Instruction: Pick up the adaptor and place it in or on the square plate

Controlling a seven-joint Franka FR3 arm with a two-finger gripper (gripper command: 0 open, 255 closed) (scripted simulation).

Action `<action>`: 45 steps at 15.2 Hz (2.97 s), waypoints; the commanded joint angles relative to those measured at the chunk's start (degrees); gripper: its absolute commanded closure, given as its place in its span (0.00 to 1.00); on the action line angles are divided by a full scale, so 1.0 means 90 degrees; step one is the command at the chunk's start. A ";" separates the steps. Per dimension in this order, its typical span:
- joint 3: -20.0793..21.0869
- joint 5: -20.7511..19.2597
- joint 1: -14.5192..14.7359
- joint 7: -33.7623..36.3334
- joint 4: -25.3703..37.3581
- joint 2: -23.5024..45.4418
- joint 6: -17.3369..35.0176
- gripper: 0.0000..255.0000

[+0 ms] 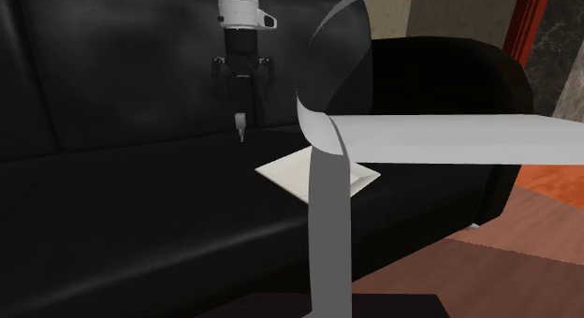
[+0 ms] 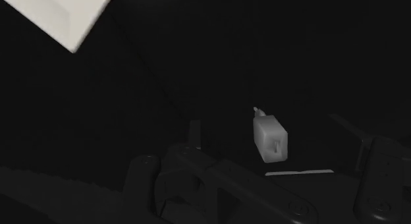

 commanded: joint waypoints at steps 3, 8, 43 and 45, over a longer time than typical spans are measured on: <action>0.0049 -0.0325 0.0150 0.0294 0.0952 0.1036 -0.0008 0.00; 0.0035 -0.0471 0.0242 0.0415 0.1247 0.1541 0.0164 0.00; 0.0617 0.0046 0.0474 -0.0852 -0.1878 -0.0518 0.1377 0.00; 0.0685 0.0224 0.0565 -0.1154 -0.2370 -0.0951 0.1473 0.00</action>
